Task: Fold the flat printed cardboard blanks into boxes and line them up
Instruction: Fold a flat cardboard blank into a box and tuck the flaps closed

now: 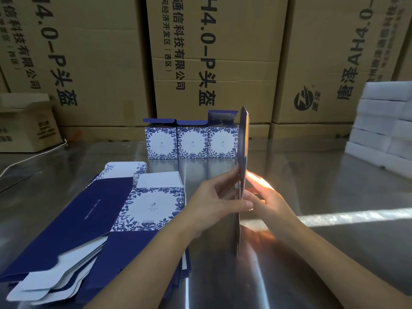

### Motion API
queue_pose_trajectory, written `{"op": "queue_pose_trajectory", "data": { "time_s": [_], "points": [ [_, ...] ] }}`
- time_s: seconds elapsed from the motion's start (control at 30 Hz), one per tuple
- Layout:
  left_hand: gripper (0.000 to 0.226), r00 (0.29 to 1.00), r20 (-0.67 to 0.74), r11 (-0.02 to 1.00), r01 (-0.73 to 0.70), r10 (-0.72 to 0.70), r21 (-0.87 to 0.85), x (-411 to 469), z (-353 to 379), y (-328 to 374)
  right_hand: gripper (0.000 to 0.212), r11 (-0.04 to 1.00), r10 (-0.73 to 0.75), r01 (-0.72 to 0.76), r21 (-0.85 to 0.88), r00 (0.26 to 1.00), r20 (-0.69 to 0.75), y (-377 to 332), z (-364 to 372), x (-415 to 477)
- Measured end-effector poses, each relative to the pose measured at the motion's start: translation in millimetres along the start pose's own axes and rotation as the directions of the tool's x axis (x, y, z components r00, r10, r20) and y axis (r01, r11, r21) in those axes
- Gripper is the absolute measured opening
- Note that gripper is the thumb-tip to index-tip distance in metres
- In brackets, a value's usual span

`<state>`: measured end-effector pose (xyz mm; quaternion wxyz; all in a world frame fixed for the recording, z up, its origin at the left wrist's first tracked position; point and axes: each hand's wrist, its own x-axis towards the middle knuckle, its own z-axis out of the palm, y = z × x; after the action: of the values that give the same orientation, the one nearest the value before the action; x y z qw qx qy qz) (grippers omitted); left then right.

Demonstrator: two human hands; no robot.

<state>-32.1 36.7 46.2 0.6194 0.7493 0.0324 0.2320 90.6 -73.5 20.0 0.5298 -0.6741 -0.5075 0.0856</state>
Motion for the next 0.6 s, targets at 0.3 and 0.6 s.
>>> {"op": "queue_pose_trajectory", "data": {
  "time_s": [0.3,0.6],
  "points": [
    [0.076,1.000,-0.008,1.000,0.018,-0.018,-0.012,1,1,0,0.083,0.995,0.051,-0.052,0.088,0.999,0.007,6,1,4],
    [0.073,0.998,-0.035,0.999,-0.042,0.042,0.007,1,4,-3,0.084,0.982,0.063,-0.062,0.181,0.998,0.002,12,0,4]
  ]
}}
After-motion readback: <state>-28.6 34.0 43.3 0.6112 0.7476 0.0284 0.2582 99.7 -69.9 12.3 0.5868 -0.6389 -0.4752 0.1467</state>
